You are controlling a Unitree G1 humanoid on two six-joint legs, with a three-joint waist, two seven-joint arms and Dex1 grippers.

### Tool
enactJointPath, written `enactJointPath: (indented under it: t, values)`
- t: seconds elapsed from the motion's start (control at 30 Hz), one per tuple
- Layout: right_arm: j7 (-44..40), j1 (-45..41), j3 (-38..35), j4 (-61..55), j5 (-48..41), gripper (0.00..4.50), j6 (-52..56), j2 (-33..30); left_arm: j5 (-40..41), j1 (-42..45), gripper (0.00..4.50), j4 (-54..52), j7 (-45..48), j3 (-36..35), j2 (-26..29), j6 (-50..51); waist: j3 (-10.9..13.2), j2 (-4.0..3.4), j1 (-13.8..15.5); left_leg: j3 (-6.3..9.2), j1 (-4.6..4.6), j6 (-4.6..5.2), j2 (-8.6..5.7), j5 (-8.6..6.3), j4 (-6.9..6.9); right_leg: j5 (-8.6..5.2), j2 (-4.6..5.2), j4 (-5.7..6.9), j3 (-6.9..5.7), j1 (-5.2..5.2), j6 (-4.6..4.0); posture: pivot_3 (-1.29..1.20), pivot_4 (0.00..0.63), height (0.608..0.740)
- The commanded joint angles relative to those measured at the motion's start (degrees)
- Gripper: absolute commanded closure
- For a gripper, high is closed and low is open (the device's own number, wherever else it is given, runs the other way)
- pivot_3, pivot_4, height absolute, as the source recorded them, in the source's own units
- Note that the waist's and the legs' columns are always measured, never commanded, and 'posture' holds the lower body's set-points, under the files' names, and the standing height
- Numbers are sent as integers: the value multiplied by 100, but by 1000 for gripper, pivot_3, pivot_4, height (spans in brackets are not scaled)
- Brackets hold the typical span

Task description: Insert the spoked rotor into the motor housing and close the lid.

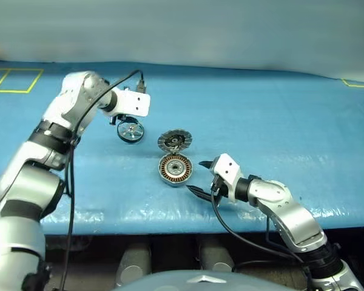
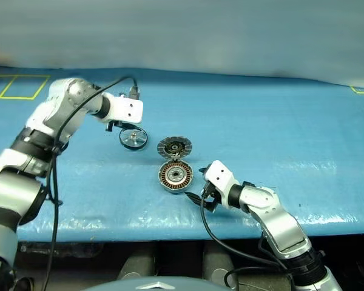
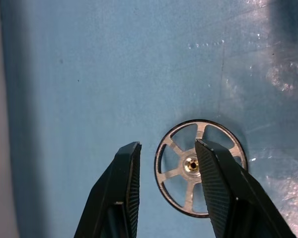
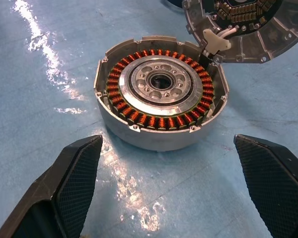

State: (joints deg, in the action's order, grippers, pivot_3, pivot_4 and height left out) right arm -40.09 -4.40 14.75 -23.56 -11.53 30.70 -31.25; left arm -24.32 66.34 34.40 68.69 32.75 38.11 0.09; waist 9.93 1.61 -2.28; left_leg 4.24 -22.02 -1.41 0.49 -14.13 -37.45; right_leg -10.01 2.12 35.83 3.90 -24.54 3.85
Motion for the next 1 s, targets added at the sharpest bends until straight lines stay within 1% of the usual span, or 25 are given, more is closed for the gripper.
enactJointPath:
  t: [0.03, 0.07, 0.13, 0.23, 0.37, 0.57, 0.77, 1.0]
  values:
    - [-80, -58, -104, -170, -45, 0, 8, -93, -403, 490, 2419, 795, -36, 230, -311, -377, 0, 0, -11, 1, -1, 1, 1, -1, 0, 0, -1, 0, 0, -1, 0, 0, 150, 740]
    - [-73, -60, -118, -177, -41, 0, 13, -109, -496, 563, 2231, 973, -56, 288, -386, -467, 1, 0, -23, 2, -1, 3, 1, -1, 0, 0, -1, 1, 0, -2, 0, 0, 150, 740]
    - [-17, -77, -195, -218, -58, 0, 51, -103, -763, 677, 1704, 1375, -275, 429, -530, -601, 1, 0, -36, 2, -2, 5, 1, -3, 0, 0, -2, 1, 0, -3, 0, 0, 150, 740]
    - [26, -46, -240, -271, -53, 0, 80, -119, -1051, 758, 673, 1845, -653, 539, -710, -711, 4, 5, -55, 2, -3, 6, 1, -3, -1, 1, -2, 2, 1, -3, 2, 0, 150, 740]
    - [90, 35, -252, -311, -14, 0, 99, -120, -1271, 809, 673, 2304, -804, 604, -807, -852, 8, 11, -54, 3, -9, 7, 0, -4, -5, 3, -1, 2, 1, -5, 7, 0, 150, 740]
    - [178, 107, -272, -365, -12, 0, 112, -89, -1420, 774, 673, 2675, -847, 585, -883, -967, 11, 15, -41, 4, -17, 10, 0, -6, -19, 17, -1, 2, 1, -6, 31, 0, 150, 740]
    - [224, 123, -273, -354, 2, 0, 112, -99, -1311, 671, 673, 2686, -704, 446, -831, -1019, 12, 16, -29, 5, -28, 12, -1, -7, -39, 17, -1, 3, 1, -6, 30, 0, 150, 740]
    - [243, 84, -239, -323, 0, 0, 125, -106, -1235, 556, 673, 2537, -611, 368, -643, -1061, 12, 16, -31, 6, -30, 13, -1, -7, -46, 19, -1, 5, 1, -6, 32, 0, 150, 740]
